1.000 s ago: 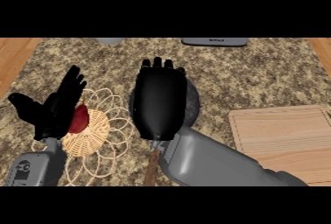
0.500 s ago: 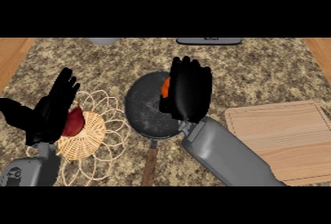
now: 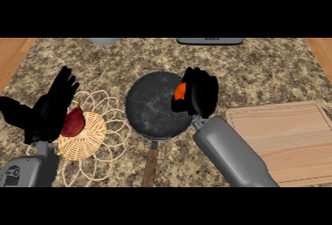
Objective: Pick the squash from the cutting board and place it in the pan
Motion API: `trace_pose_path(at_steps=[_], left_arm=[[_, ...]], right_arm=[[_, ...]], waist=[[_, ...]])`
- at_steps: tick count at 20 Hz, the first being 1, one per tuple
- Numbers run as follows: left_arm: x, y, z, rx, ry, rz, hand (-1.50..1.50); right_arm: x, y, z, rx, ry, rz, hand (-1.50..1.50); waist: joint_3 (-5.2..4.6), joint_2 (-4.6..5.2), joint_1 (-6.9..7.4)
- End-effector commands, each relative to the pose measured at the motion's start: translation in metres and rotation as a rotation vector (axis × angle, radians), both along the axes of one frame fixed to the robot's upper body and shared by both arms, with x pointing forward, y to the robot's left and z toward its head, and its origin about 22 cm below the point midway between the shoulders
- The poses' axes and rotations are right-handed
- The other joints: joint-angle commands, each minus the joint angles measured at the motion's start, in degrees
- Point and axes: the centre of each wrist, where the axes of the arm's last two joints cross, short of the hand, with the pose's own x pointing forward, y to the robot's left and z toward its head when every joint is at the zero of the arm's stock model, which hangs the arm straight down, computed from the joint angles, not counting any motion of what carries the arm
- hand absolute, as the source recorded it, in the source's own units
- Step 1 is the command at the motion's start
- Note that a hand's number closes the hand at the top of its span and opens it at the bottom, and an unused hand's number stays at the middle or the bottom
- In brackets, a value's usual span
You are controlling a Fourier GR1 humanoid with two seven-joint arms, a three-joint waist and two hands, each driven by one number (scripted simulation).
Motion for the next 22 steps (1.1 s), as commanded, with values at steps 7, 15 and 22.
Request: trace_pose_path(at_steps=[7,15,22], left_arm=[[0.013,0.001,-0.001,0.005,-0.007,0.011,0.0],[0.006,-0.003,-0.005,-0.007,0.003,0.02,0.0],[-0.014,-0.008,-0.012,-0.019,0.012,0.035,0.0]], right_arm=[[0.016,-0.04,-0.058,0.232,0.199,-0.182,-1.5],[0.009,-0.07,-0.063,0.39,0.011,-0.087,-1.5],[-0.036,-0.093,-0.051,0.71,-0.134,-0.126,-1.5]], waist=[[0.02,0.21,0.25],[0.03,-0.02,-0.74],[0.05,-0.47,-1.66]])
